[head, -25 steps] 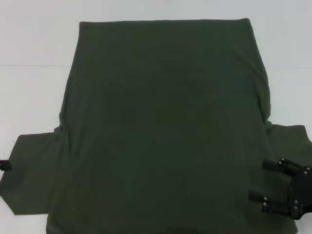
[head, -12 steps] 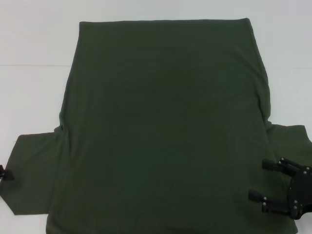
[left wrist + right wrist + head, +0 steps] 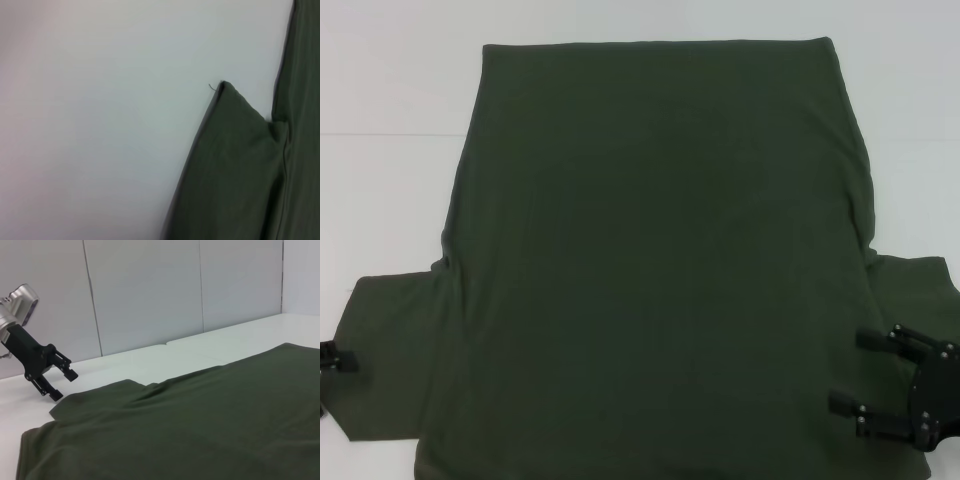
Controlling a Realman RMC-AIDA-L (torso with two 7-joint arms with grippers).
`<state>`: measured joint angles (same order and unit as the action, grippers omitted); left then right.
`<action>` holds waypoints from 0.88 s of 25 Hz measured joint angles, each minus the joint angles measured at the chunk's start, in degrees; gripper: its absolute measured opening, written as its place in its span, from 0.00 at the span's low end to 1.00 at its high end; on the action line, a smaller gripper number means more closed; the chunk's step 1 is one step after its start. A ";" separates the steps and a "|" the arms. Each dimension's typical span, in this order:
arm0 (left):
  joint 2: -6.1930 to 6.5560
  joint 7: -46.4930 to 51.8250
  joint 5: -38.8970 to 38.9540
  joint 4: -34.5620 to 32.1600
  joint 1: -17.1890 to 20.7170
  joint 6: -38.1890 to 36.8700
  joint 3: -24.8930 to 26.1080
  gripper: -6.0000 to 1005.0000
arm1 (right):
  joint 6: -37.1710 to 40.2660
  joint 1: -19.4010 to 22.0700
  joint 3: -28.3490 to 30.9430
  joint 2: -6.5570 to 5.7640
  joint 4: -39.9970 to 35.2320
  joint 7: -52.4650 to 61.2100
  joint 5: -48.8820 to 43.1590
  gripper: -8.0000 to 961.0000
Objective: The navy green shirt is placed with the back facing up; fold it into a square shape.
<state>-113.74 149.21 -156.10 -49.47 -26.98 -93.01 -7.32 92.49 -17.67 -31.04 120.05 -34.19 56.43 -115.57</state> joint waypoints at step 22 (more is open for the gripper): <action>-0.08 -0.04 0.00 0.61 -0.09 1.28 0.04 0.84 | 0.05 -0.34 -0.07 0.00 0.00 0.00 -0.08 0.96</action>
<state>-113.82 149.17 -156.09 -48.86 -27.07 -91.74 -7.28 92.55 -18.01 -31.11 120.05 -34.19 56.43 -115.65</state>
